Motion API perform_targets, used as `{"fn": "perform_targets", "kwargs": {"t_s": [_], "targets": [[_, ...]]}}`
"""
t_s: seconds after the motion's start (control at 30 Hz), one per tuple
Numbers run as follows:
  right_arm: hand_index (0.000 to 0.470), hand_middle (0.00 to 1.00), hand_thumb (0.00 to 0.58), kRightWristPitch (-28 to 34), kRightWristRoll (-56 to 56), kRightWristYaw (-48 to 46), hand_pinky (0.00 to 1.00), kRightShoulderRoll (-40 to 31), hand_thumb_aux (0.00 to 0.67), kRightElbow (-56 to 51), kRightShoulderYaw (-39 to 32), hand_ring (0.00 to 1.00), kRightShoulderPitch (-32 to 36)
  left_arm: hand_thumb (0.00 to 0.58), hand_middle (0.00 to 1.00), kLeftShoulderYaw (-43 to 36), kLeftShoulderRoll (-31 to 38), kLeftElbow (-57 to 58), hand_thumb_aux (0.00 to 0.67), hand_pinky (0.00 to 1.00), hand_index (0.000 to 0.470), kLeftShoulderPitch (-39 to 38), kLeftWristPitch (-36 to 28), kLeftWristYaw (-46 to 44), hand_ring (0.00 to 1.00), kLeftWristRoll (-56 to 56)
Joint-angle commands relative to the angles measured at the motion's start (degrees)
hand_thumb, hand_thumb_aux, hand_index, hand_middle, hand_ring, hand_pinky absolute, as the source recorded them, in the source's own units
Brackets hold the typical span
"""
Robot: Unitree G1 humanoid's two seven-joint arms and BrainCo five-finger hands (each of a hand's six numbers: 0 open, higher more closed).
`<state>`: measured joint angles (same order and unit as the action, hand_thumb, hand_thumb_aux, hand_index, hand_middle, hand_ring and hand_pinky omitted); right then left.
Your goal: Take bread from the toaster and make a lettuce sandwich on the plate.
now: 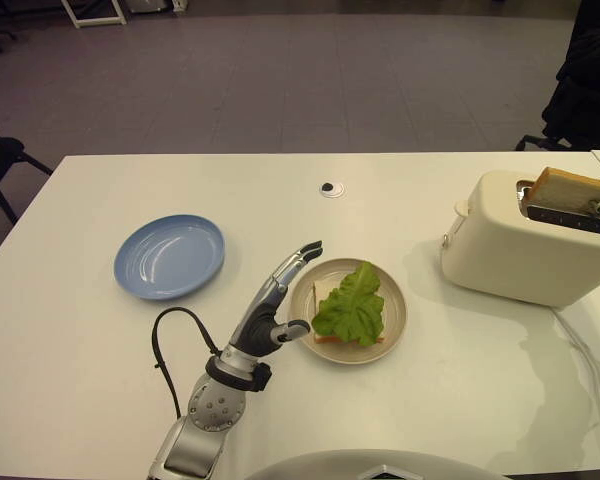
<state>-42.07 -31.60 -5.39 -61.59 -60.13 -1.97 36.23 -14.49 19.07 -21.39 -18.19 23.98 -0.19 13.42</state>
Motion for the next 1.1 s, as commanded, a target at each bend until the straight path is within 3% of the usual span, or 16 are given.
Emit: {"fn": "perform_targets", "kwargs": {"t_s": [0.03,0.17,0.3,0.37,0.5,0.6,0.7,0.8,0.9,1.0,1.1], "targets": [[0.435,0.0,0.577,-2.46,0.96,-1.54,0.0,1.9,0.62,-1.54,-2.48,0.0,0.26,0.0,0.0,0.64,-0.47,0.83,0.0,0.0,0.0,-0.56,0.08,-1.42,0.0,0.48],[0.47,0.0,0.58,-3.42,2.08,-1.94,0.0,1.69,0.67,-1.61,-3.51,0.0,1.6,0.0,0.0,1.34,-1.22,1.11,0.0,0.0,0.0,-1.05,0.32,-1.5,0.0,1.0],[0.47,0.0,0.58,-5.09,5.83,-5.0,0.0,0.55,0.67,-1.1,-2.26,0.0,2.3,0.0,0.0,1.96,-1.81,0.89,0.0,0.0,0.0,-0.87,0.15,-1.82,0.0,1.01],[0.47,0.0,0.58,-6.05,11.94,-11.45,0.0,-0.29,0.67,-1.48,0.35,0.0,3.48,0.0,0.0,2.62,-2.06,1.03,0.0,0.0,0.0,-0.83,0.26,-1.93,0.0,0.55],[0.47,0.0,0.58,-2.64,32.92,-34.99,0.0,-1.03,0.67,0.68,9.39,0.0,8.4,0.0,0.0,4.57,-2.4,1.34,0.0,0.0,0.0,-0.83,0.56,-2.26,0.0,-1.34],[0.47,0.0,0.58,8.79,51.77,-55.68,0.0,2.93,0.67,6.91,16.14,0.0,14.55,0.0,0.0,6.04,-3.44,0.37,0.0,0.0,0.0,-2.51,0.78,-0.83,0.0,-0.58],[0.47,0.0,0.58,17.21,59.97,-64.15,0.0,4.79,0.67,13.79,18.5,0.0,13.7,0.0,0.0,6.66,-4.13,0.11,0.0,0.0,0.0,-2.49,0.92,-0.55,0.0,0.03],[0.47,0.0,0.58,25.96,60.62,-64.21,0.0,6.13,0.67,24.05,16.84,0.0,7.59,0.0,0.0,7.66,-4.53,0.1,0.0,0.0,0.0,-1.99,0.96,-0.39,0.0,0.24],[0.47,0.0,0.58,39.84,63.15,-63.11,0.0,7.57,0.67,37.47,13.97,0.0,0.07,0.0,0.0,8.3,-4.69,0.04,0.0,0.0,0.0,-1.63,1.88,-0.15,0.0,1.52],[0.47,0.0,0.58,52.61,65.2,-59.47,0.0,10.51,0.67,47.68,10.79,0.0,-3.36,0.0,0.0,9.11,-4.92,0.4,0.0,0.0,0.0,-1.24,2.91,0.4,0.0,3.07],[0.47,0.0,0.58,60.55,65.18,-56.4,0.0,14.55,0.67,55.31,6.19,0.0,-6.75,0.0,0.0,9.77,-4.6,0.94,0.0,0.0,0.0,-0.56,4.2,1.32,0.0,6.05]]}}
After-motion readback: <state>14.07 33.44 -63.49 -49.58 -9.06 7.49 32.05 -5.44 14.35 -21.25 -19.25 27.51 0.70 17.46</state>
